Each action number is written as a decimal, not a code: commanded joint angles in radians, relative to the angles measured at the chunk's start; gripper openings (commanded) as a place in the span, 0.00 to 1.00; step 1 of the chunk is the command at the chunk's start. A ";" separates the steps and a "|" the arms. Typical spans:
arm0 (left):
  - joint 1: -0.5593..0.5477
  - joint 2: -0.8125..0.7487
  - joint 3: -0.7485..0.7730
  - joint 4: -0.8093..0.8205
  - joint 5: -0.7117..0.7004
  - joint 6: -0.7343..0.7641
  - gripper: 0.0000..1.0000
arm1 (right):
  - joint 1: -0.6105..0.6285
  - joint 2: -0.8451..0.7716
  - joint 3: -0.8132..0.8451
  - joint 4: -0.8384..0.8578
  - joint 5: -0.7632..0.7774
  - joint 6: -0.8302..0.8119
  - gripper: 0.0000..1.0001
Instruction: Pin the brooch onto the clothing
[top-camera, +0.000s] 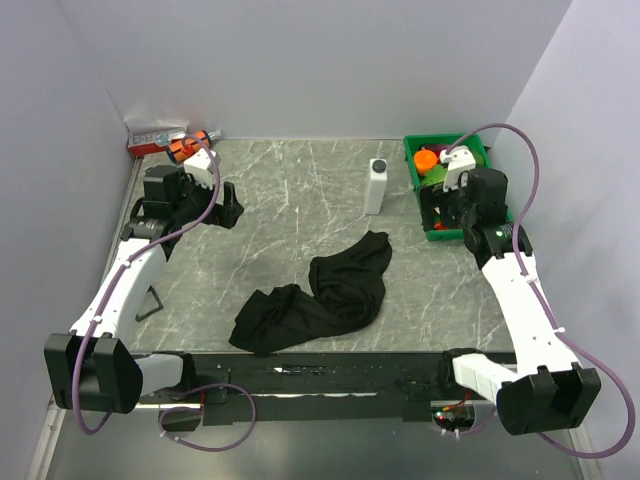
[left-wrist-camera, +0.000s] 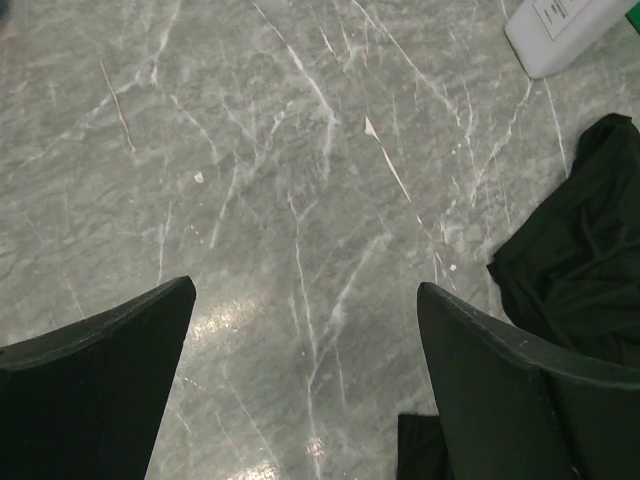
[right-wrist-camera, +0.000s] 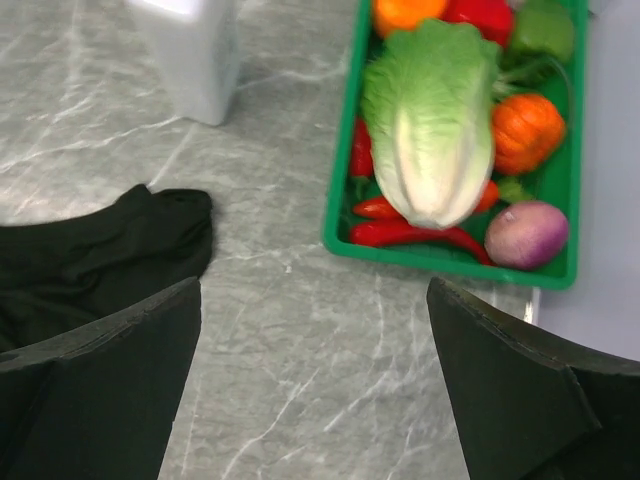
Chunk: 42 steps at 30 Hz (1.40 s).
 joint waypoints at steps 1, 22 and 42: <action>0.000 -0.020 -0.009 -0.040 0.041 0.027 0.99 | 0.005 -0.021 0.044 -0.025 -0.240 -0.202 1.00; -0.006 -0.094 -0.079 -0.159 -0.005 0.091 0.99 | 0.488 0.472 0.062 -0.041 -0.426 -0.502 0.76; 0.139 -0.163 -0.056 -0.148 -0.057 -0.004 0.99 | 0.669 0.877 0.326 -0.053 -0.265 -0.139 0.73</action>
